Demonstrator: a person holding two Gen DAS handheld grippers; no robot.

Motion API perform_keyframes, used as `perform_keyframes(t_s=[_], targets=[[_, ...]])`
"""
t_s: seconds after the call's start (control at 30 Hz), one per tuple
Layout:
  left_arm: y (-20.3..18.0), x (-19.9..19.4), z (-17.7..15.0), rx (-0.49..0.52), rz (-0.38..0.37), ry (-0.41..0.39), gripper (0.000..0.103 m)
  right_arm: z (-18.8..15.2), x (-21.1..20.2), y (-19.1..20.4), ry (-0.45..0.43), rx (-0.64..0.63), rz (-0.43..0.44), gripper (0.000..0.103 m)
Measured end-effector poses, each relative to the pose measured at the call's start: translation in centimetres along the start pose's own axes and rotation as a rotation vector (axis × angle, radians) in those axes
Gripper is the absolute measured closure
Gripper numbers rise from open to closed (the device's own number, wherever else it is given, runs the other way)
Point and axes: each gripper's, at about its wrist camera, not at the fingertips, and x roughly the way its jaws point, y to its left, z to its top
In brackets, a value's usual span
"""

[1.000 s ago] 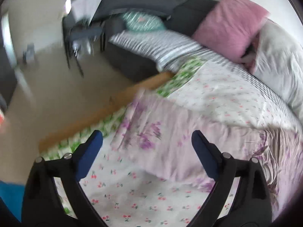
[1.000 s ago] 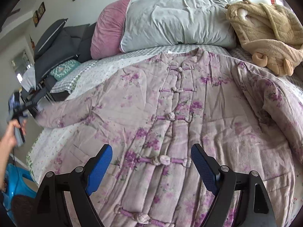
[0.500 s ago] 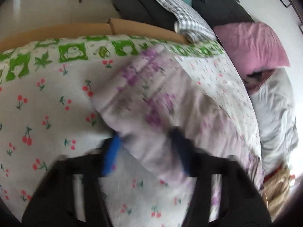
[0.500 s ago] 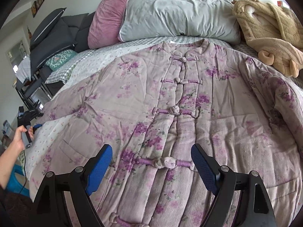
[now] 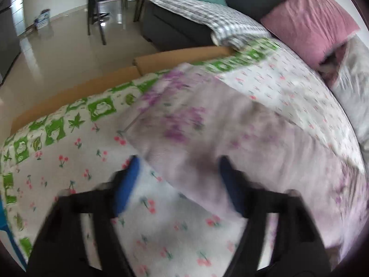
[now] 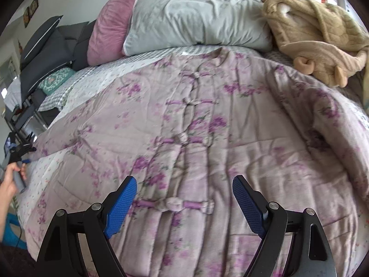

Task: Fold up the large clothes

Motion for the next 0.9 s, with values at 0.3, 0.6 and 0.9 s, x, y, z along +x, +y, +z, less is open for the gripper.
perform_keyframes(t_s=[0.3, 0.6, 0.9], targets=[[-7.2, -10.2, -4.7, 0.224, -0.226, 0.019, 0.006, 0.6, -4.8, -4.7, -0.057, 0.105, -0.014, 0.017], [-15.7, -17.9, -14.2, 0.398, -0.502, 0.129, 0.001, -0.6, -12.9, -16.8, -0.13, 0.358, -0.129, 0.017], [-20.6, -18.5, -22.9, 0.489, -0.74, 0.271, 0.001, -8.5, -19.7, -33.0, -0.052, 0.644, -0.54, 0.017]])
